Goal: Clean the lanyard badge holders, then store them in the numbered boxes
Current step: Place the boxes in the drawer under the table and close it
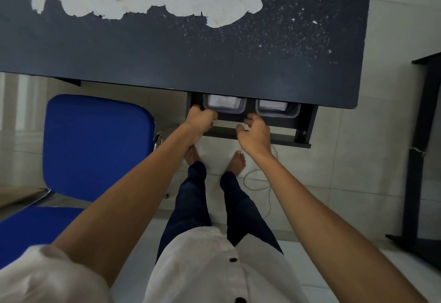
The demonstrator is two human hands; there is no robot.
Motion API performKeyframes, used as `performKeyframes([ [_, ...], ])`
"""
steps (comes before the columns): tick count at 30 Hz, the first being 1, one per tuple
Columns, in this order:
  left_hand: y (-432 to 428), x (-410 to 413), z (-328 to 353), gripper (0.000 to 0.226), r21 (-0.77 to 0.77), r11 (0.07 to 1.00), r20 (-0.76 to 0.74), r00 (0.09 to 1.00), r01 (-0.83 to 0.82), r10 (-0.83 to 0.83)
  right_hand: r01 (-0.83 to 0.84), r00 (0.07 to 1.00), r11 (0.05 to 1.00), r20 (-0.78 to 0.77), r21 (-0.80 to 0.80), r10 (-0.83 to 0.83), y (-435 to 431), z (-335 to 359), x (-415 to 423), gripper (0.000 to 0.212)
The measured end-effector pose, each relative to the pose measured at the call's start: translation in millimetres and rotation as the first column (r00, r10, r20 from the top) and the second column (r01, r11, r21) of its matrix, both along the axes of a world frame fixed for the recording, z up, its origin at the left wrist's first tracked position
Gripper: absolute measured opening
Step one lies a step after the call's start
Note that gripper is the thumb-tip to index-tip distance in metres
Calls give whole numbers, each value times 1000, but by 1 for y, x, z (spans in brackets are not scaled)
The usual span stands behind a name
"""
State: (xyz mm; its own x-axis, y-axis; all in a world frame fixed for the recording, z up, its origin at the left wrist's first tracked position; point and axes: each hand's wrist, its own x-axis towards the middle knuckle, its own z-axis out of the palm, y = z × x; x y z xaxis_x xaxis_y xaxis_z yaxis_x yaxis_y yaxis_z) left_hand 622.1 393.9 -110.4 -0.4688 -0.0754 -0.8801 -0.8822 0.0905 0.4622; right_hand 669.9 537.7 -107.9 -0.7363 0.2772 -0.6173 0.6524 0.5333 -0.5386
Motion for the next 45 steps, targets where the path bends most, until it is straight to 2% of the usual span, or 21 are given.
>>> performKeyframes([
  [2,5,-2,3,46,115,970,90,975,-215,206,232,972,965,6,-124,-233,11,8,3,49],
  [3,8,-3,6,42,159,947,124,958,-278,260,377,925,903,37,-204,-378,16,10,1,48],
  [5,13,-4,10,31,215,917,153,938,-337,310,615,781,717,131,-328,-610,24,13,-7,35],
  [7,16,-5,11,22,240,898,157,927,-369,340,764,626,523,238,-379,-742,27,13,-15,11],
  [8,18,-6,12,19,245,893,153,925,-378,349,816,549,424,293,-393,-783,29,15,-18,7],
  [10,21,-8,11,16,234,898,141,927,-373,349,867,442,279,377,-413,-814,33,13,-23,15],
  [13,23,-11,10,25,228,894,135,922,-386,363,858,433,194,468,-475,-770,39,11,-26,5],
  [16,24,-14,11,40,230,885,122,915,-404,386,829,459,160,489,-536,-742,44,10,-28,5],
  [21,28,-17,15,42,214,884,105,909,-416,403,813,487,167,495,-558,-720,46,10,-34,8],
  [25,28,-18,17,38,236,872,98,904,-428,417,794,517,190,479,-577,-709,47,10,-36,19],
  [29,26,-18,19,38,239,885,98,917,-399,387,776,531,188,463,-602,-710,49,10,-39,13],
  [32,23,-17,21,28,246,892,110,925,-380,364,775,546,216,457,-594,-702,50,7,-39,11],
  [36,18,-14,23,23,217,911,109,936,-352,336,786,551,264,441,-559,-708,51,7,-32,26],
  [39,15,-7,28,21,215,923,127,946,-318,297,758,599,353,369,-549,-711,48,13,-16,27],
  [42,11,5,32,25,270,907,147,945,-323,293,655,726,546,234,-523,-647,44,22,13,16],
  [45,6,19,35,27,313,899,164,950,-305,265,541,837,718,195,-438,-512,37,22,44,10],
])
